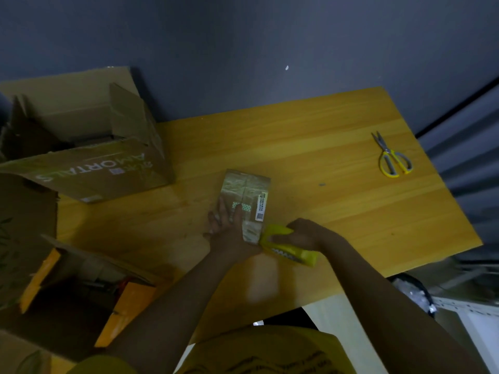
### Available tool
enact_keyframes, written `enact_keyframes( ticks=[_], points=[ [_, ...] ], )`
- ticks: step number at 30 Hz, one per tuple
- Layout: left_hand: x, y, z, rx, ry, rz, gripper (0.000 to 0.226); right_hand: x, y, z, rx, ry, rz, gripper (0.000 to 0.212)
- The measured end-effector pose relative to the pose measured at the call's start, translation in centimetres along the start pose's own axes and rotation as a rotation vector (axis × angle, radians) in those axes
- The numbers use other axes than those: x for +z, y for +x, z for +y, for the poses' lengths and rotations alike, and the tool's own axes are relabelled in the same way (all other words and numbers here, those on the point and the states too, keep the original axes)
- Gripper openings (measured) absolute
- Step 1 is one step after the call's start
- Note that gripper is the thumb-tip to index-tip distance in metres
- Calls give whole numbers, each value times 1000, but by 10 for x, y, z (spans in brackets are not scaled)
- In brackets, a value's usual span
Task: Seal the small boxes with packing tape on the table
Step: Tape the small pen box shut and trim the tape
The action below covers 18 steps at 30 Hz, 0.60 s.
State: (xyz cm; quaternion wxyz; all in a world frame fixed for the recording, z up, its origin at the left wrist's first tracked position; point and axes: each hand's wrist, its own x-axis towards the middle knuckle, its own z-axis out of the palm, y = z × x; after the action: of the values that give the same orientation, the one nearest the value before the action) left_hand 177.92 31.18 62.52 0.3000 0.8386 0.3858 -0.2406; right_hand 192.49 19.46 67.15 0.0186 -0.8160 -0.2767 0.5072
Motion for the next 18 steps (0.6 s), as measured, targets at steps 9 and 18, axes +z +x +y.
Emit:
enact_keyframes(
  ticks=[9, 18],
  points=[
    [-12, 1, -33, 60, -276, 114, 120, -3, -21, -9, -245, 256, 344, 51],
    [-24, 0, -64, 39, -669, 45, 125, -40, -18, -90, -427, -142, 417, 80]
  ],
)
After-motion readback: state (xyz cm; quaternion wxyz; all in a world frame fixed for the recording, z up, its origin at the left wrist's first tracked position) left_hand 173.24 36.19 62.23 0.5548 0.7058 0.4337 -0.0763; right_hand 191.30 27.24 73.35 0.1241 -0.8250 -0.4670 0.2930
